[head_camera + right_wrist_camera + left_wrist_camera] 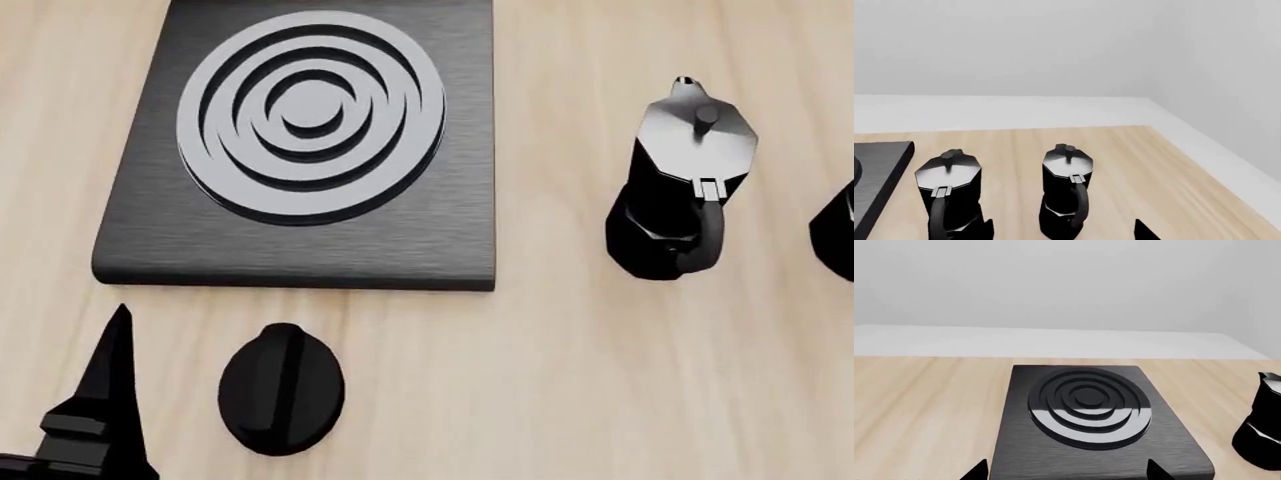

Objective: Put the right moka pot on the stove.

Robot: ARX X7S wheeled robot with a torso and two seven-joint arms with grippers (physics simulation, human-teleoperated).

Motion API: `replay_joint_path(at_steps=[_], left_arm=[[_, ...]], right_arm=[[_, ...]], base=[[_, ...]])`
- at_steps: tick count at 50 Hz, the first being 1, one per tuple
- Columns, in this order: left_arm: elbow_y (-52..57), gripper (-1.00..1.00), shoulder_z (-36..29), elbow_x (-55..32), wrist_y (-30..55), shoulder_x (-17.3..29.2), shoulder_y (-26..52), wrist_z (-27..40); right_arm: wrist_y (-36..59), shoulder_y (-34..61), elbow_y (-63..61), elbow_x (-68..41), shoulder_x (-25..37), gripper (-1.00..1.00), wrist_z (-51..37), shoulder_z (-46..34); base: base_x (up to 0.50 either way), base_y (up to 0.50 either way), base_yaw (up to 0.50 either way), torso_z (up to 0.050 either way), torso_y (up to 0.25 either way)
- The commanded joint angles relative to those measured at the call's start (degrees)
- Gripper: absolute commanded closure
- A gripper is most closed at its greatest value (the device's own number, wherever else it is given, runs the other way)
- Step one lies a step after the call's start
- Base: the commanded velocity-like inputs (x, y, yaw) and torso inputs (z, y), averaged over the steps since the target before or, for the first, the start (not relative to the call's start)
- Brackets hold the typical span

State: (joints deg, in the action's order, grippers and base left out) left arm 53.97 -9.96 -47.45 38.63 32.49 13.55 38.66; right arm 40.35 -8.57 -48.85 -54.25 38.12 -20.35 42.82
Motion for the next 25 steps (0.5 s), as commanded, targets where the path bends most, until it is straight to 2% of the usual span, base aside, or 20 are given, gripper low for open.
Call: replay_joint_path(at_steps=[1,12,13,25], left_arm=[[-0.4,-1.00,-0.2,0.2,-0.8,0.1,-0.3,-0.2],[-0.4,-1.00,0.1,-1.2,-0.6,0.3,0.2,0.5],[-0.4,-1.00,0.1,-1.2,-0.6,0.3,0.2,0.5],[-0.5,-1.00,0.1,-1.8,-0.5,0.4,0.5,1.2]], right_arm=[[0.8,1.9,3.4,-4.4,2.3,-1.00,-0.3,1.7],[-0.5,3.8,8.0,-2.8,3.0,-1.00,1.9,0.1],[-2.2,3.0,8.8,-0.4,1.7,-1.00,3.3,-0.9],[-1.3,7.8,13.8,0.0,5.6,-1.00,4.0,-4.9]], base=[[0.00,0.00,0.00,0.000,0.000],[0.00,0.00,0.00,0.000,0.000],[0.00,0.00,0.00,0.000,0.000],[0.00,0.00,0.00,0.000,0.000]])
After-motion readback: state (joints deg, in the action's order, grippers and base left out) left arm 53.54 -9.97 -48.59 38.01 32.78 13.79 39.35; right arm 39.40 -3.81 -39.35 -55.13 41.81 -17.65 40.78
